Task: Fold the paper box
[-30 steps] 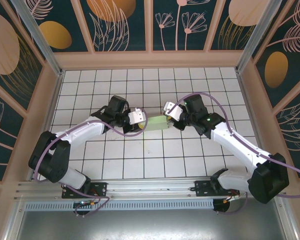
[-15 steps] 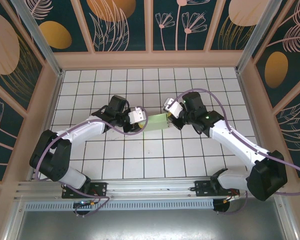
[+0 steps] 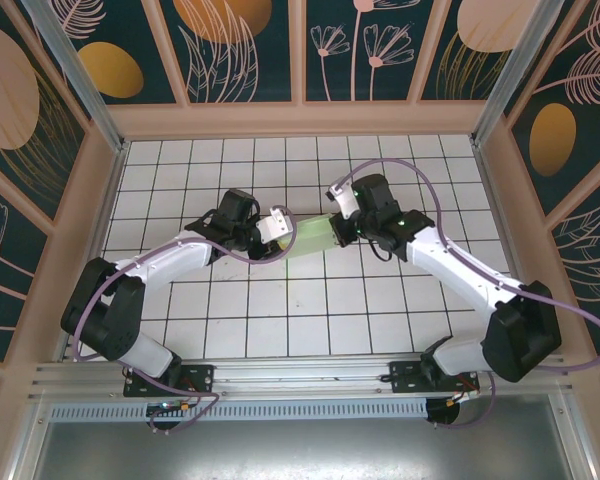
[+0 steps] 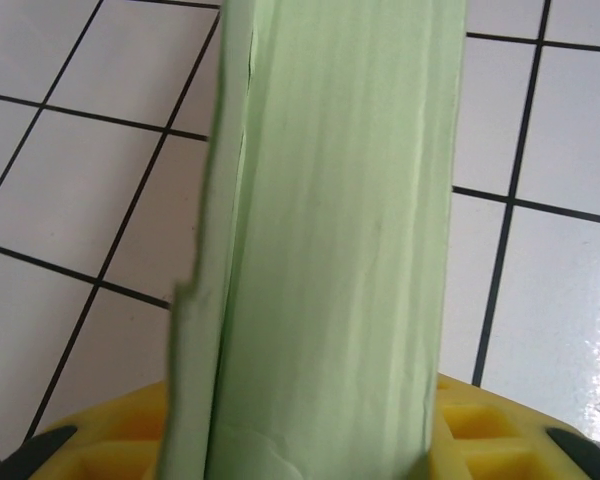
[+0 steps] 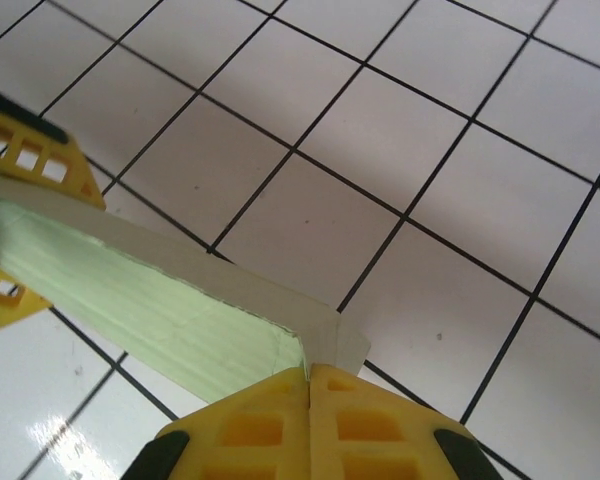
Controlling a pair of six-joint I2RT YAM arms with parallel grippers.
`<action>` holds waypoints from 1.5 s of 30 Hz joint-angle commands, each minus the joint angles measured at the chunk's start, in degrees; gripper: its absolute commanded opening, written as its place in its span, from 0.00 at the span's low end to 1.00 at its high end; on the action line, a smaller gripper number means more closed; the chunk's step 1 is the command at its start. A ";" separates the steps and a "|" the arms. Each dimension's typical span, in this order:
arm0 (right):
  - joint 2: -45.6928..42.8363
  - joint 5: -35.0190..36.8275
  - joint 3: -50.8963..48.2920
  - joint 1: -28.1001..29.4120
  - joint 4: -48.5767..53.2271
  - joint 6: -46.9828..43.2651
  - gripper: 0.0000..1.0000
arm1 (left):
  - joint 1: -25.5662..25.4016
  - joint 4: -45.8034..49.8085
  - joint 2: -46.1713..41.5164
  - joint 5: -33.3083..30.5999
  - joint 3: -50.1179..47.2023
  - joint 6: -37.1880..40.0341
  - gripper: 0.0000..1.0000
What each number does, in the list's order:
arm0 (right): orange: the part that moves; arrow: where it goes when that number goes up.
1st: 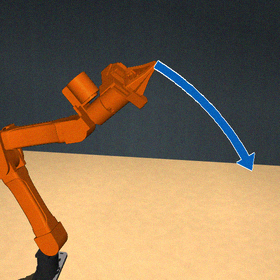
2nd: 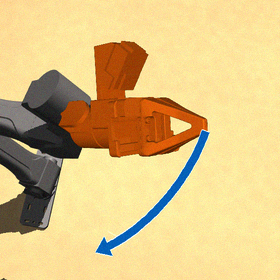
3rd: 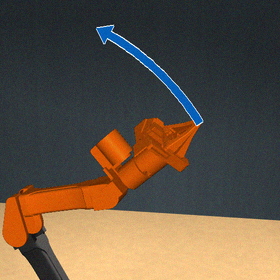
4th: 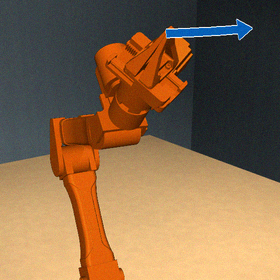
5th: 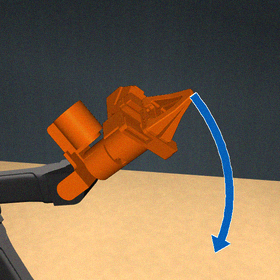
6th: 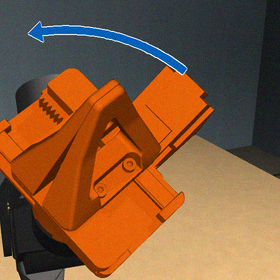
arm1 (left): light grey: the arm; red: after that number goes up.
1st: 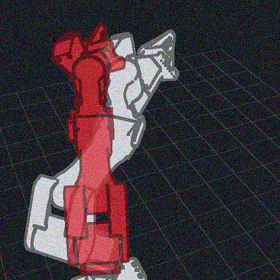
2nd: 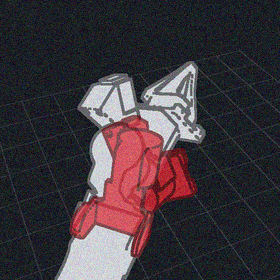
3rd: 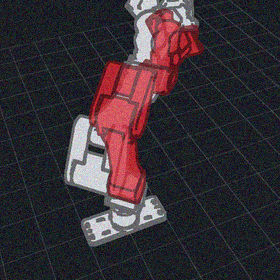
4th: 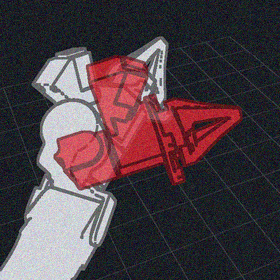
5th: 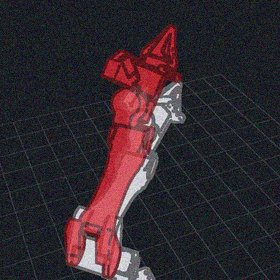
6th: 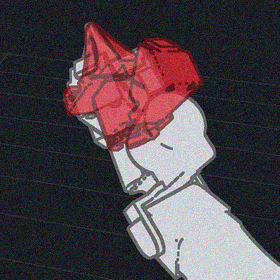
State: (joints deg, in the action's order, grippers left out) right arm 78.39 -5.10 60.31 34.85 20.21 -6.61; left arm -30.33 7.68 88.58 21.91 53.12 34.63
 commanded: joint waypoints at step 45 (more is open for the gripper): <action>9.30 4.99 4.77 -0.14 5.39 35.41 0.00 | 0.10 0.80 7.22 -9.14 4.27 -1.32 0.35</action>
State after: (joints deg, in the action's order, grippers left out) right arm 87.07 -0.32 63.57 35.40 20.99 26.46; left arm -30.89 8.99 94.48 16.82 56.10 34.28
